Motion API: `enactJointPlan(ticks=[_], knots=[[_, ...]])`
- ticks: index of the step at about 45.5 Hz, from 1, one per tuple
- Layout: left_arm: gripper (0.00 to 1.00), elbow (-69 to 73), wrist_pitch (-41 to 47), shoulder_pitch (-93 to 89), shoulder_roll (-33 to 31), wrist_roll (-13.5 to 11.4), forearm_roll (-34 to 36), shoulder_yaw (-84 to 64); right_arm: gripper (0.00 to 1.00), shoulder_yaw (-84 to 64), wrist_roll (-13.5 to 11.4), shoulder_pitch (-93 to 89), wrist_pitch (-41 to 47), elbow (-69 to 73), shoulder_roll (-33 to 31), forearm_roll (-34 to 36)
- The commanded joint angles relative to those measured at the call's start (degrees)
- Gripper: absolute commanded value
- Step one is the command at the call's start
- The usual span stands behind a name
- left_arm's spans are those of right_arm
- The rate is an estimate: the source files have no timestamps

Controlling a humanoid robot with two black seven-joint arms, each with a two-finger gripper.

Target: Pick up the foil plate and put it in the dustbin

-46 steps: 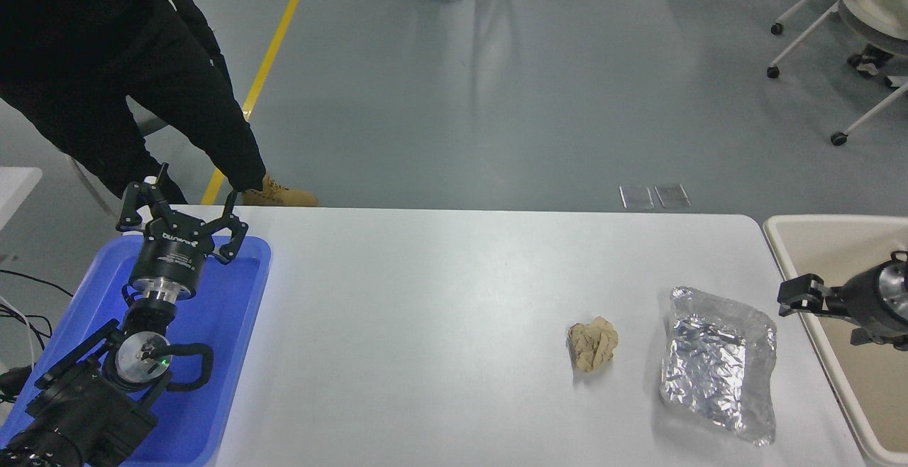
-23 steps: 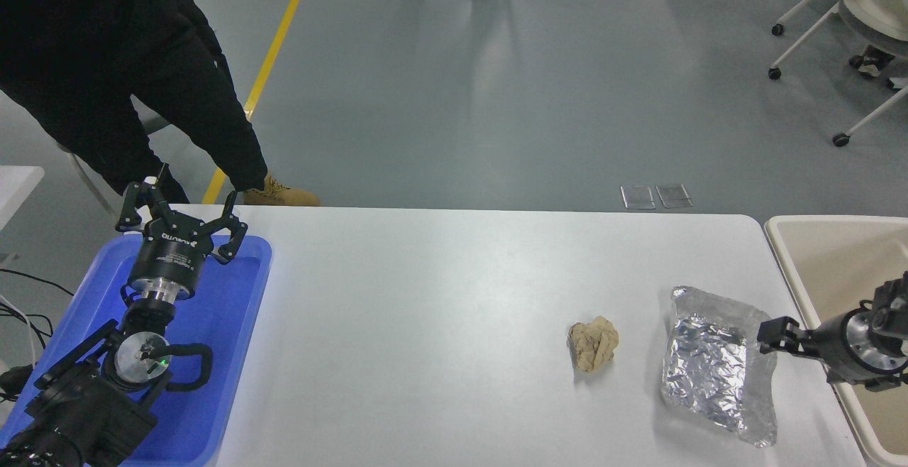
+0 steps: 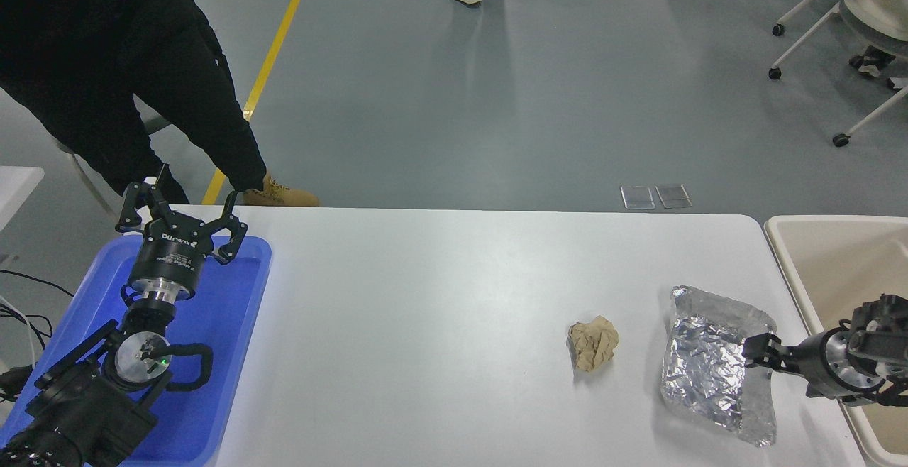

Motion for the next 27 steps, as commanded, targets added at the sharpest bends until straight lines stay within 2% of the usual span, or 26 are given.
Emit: enactJointPlan(ticks=[1,9,17,27], knots=[[1.00,0.1,0.0,0.0,0.0,0.0,0.0,0.0,0.38,0.5,0.7,-1.1,-0.5,-1.2,0.6,-0.1],[1.00,0.0,0.1,0.0,0.0,0.0,0.0,0.0,0.00,0.5,0.9,-1.1,-0.4,-0.9,1.0,-0.1],[1.00,0.0,0.0,0.0,0.0,0.0,0.0,0.0,0.00,0.5,3.2,-0.7,-0.4,-0.9,1.3,-2.3],[1.00,0.0,0.0,0.0,0.0,0.0,0.0,0.0,0.00,0.2,3.5,1.3,-0.4,-0.9,0.7,-3.5]])
